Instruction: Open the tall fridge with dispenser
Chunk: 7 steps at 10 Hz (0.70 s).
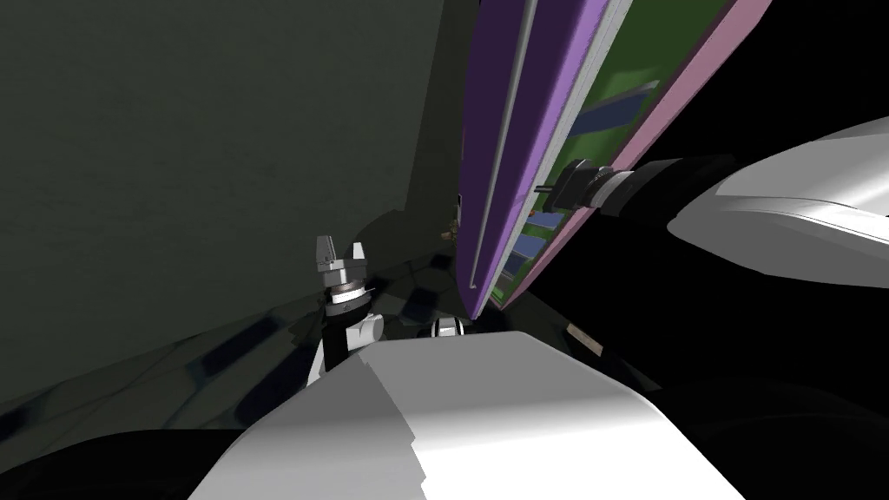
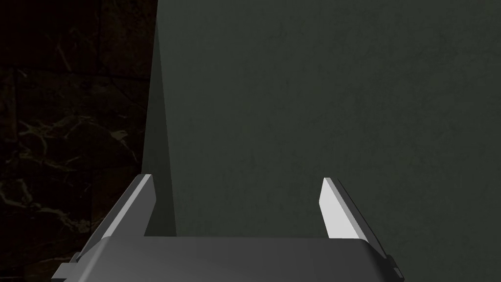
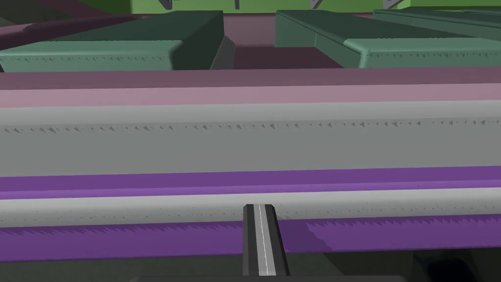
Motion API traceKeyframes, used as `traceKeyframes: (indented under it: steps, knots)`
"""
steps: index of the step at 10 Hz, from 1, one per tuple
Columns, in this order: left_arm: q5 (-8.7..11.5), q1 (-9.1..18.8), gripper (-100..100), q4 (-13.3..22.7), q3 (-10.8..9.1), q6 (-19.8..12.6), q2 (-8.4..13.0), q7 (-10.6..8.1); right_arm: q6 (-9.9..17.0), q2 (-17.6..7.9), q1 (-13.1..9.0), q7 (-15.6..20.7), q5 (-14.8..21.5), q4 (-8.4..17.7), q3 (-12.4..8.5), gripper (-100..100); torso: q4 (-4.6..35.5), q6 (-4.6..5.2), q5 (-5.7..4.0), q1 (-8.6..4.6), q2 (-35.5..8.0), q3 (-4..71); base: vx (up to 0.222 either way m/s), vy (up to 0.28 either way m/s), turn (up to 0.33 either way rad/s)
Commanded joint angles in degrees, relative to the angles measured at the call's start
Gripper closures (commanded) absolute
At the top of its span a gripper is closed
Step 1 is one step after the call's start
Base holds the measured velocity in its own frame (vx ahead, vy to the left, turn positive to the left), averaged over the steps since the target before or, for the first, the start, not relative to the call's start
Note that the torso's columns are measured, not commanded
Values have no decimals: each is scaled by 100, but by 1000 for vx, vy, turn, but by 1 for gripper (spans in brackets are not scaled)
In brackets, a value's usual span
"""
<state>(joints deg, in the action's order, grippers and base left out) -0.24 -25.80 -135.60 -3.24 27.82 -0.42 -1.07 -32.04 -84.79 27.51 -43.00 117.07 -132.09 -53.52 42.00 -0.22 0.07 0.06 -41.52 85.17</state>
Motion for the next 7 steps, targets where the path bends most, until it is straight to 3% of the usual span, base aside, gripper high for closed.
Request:
traceKeyframes:
  steps: [1, 2, 3, 7]
  knots:
    - [0, 0, 0, 0, -1, 0, 1, 0, -87, 9, 19, -47, 126, 113, -41, 100, 6, -6, 1, -13, -8, -6, -7, 319, -78]
    - [0, 0, 0, 0, 0, 0, 0, 0, -77, -1, 13, -17, 54, 73, -56, 100, 7, 1, 1, 9, -20, -15, -16, 166, -51]
    - [0, 0, 0, 0, -1, 0, 2, 0, 17, 176, 77, 46, 219, 45, 34, -100, 14, 3, -7, -39, -34, -25, 47, 96, -42]
    - [0, 0, 0, 0, -2, 0, 2, 0, 265, 575, 205, 201, 585, -10, 239, -100, 3, 2, -7, -5, -22, -19, 61, 135, -42]
